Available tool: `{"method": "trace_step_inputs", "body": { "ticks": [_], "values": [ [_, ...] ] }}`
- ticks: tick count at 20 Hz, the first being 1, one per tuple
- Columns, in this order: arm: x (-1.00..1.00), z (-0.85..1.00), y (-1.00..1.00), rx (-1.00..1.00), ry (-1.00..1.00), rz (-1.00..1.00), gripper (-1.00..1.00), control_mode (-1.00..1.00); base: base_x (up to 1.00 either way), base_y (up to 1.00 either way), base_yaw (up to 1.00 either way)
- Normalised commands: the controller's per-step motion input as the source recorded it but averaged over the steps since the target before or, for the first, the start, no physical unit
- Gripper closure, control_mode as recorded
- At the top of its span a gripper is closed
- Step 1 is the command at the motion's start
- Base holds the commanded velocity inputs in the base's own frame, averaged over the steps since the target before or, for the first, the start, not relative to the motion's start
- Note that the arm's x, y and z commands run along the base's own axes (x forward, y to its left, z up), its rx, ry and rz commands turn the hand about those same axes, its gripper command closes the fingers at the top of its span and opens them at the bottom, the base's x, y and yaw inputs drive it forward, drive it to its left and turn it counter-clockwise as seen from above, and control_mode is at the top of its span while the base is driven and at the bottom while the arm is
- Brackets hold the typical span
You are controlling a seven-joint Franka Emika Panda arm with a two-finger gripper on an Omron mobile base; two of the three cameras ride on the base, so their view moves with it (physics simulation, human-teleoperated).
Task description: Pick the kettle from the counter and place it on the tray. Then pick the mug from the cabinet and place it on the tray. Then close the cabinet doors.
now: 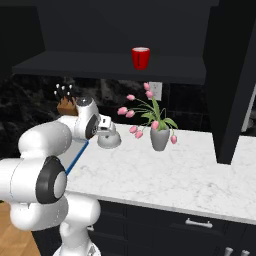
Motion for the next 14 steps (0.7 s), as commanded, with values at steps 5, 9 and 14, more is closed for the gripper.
{"method": "trace_step_inputs", "body": {
  "ticks": [5,9,14],
  "values": [
    [0.45,-0.14,-0.02,0.01,0.00,0.00,-1.00,-1.00,0.00,0.00,0.00],
    [0.49,-0.15,0.00,0.01,0.00,0.00,-1.00,-1.00,0.00,0.00,0.00],
    [0.47,-0.17,0.00,0.00,0.00,0.00,-1.00,-1.00,0.00,0.00,0.00]
  ]
}}
